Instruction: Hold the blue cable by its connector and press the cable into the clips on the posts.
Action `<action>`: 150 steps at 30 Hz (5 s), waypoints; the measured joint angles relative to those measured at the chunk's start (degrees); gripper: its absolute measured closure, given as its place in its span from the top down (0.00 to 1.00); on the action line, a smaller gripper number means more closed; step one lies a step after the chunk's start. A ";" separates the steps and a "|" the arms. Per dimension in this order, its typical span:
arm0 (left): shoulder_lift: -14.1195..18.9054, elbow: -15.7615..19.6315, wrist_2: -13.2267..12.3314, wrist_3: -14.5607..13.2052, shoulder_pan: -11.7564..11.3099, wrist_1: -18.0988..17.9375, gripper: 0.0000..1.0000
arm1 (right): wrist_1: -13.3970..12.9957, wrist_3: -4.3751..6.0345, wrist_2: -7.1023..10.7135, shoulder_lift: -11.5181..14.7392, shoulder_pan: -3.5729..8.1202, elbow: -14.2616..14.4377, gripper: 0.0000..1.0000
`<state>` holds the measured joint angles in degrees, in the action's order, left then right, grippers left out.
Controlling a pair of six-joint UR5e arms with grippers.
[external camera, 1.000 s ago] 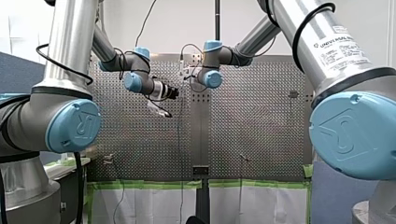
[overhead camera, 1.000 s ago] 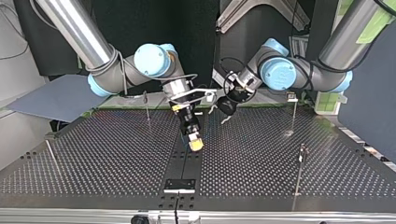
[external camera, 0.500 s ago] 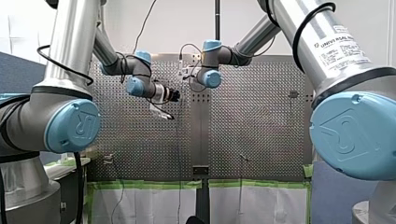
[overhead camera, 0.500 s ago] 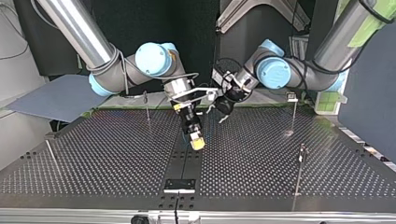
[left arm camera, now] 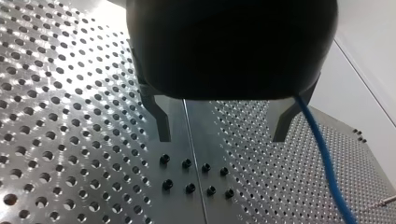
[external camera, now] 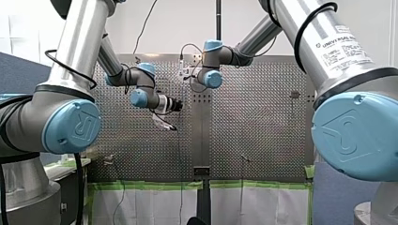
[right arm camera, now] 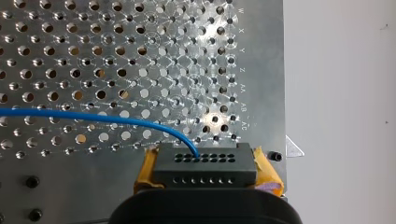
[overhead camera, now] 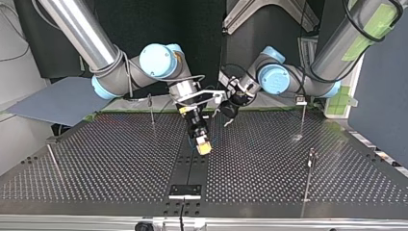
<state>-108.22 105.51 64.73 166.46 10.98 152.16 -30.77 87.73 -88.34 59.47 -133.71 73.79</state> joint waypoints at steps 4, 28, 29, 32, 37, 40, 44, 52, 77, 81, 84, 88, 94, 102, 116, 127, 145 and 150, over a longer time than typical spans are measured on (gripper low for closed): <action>-0.04 0.06 0.69 -0.79 -0.06 -0.27 1.00 | 0.04 0.00 0.00 0.00 -0.01 0.00 0.00; 6.77 0.53 6.62 -12.26 -0.56 -1.68 0.17 | 0.03 0.00 0.05 0.00 -0.03 0.00 0.00; 6.86 0.57 6.62 -12.66 -0.48 -1.73 0.10 | 0.04 0.00 0.06 0.00 -0.05 0.00 0.00; 6.99 0.74 6.76 -14.02 -0.18 -2.34 0.01 | 0.07 0.00 0.08 0.00 -0.13 0.00 0.00; 7.01 1.22 6.90 -16.36 0.19 -4.79 0.01 | 0.15 -0.04 0.09 0.00 -0.18 0.00 0.00; 7.03 1.52 6.87 -16.10 0.26 -6.26 0.01 | 0.17 -0.06 0.09 0.00 -0.19 0.00 0.00; 7.03 1.78 7.04 -14.66 0.01 -8.10 0.01 | 0.18 -0.04 0.09 0.00 -0.23 0.00 0.00; 7.04 2.71 10.19 -13.68 -0.83 -11.53 0.01 | 0.37 -0.02 0.13 0.00 0.02 0.01 0.00; 12.38 8.60 22.19 -25.24 -1.79 -13.34 0.01 | 1.83 -0.14 0.62 0.00 -0.35 0.00 0.00; 14.44 10.00 24.27 -27.31 -1.96 -13.61 0.01 | 2.09 -0.04 1.16 0.00 -0.35 0.00 0.00; 15.92 10.91 25.74 -28.79 -2.04 -14.02 0.01 | 2.21 -0.01 1.63 0.00 -0.35 0.00 0.00; 17.58 11.97 27.79 -30.83 -2.11 -14.67 0.01 | 2.59 0.00 3.10 0.00 -0.39 0.00 0.00; 18.37 13.36 30.96 -34.01 -2.30 -14.85 0.01 | 2.83 -0.05 5.87 0.07 -0.39 0.01 0.00; 19.21 15.14 34.66 -37.61 -2.50 -14.07 0.01 | 3.44 -0.02 8.14 0.52 -0.40 0.00 0.00; 22.75 16.11 41.45 -41.57 -2.64 -9.30 0.01 | 4.48 0.00 9.75 2.40 -0.99 0.04 0.00; 27.90 15.01 46.70 -41.90 -2.96 -4.07 0.01 | 4.44 0.17 9.75 2.15 -1.18 0.04 0.00; 29.18 11.95 49.64 -43.56 -4.28 -1.40 0.01 | 3.71 0.18 10.61 2.36 -1.61 -1.44 0.00; 26.68 11.03 48.18 -44.81 -4.77 -1.59 0.01 | 3.72 0.17 10.70 2.44 -1.87 -2.18 0.00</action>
<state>-81.55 116.54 112.91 121.65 6.21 150.58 -27.05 87.91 -77.64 61.91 -135.58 71.62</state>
